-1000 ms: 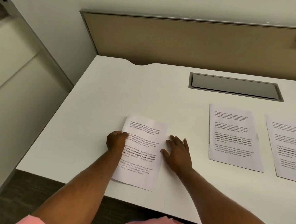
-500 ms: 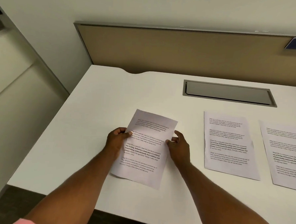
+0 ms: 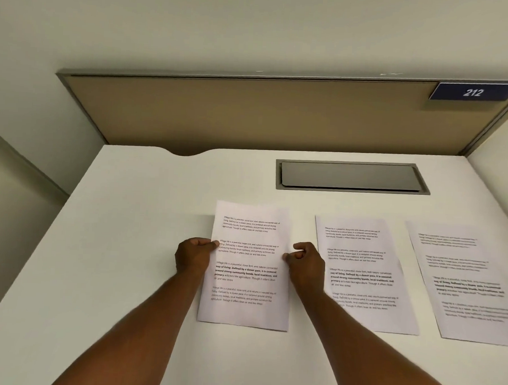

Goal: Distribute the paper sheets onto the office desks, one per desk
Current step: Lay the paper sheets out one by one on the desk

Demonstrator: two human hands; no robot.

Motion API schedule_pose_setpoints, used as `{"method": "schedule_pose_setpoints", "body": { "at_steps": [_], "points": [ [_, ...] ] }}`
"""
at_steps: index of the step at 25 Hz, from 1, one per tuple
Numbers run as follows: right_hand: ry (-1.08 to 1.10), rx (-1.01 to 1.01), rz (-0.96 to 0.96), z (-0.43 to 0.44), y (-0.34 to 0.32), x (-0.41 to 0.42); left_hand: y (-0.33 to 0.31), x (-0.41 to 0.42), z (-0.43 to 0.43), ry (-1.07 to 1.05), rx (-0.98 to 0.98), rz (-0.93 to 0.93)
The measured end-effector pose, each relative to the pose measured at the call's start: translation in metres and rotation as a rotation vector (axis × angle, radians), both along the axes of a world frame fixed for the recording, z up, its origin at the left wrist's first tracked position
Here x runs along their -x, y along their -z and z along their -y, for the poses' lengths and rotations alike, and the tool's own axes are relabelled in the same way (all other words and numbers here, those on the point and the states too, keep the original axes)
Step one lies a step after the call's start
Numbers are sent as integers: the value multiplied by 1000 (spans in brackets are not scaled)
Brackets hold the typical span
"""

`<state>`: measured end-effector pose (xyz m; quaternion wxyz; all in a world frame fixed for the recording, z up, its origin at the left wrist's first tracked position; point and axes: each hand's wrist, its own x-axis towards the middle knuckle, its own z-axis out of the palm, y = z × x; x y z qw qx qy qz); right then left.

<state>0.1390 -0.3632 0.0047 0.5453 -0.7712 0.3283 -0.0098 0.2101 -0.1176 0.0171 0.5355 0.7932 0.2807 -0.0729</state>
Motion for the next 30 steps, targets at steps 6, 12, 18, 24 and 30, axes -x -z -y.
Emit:
{"method": "schedule_pose_setpoints", "body": {
  "at_steps": [6,12,18,24,30],
  "points": [
    [1,97,-60,21,11,-19,12,-28,25,150,-186,-27],
    [-28,164,-118,24,17,-23,26,-22,32,258,-427,-73],
    [-162,350,-32,22,18,-12,28,-9,34,291,-621,73],
    [-348,745,-26,25,5,8,32,25,39,523,-799,338],
    [-545,853,-123,36,2,48,33,57,63,770,-860,410]
  ]
}}
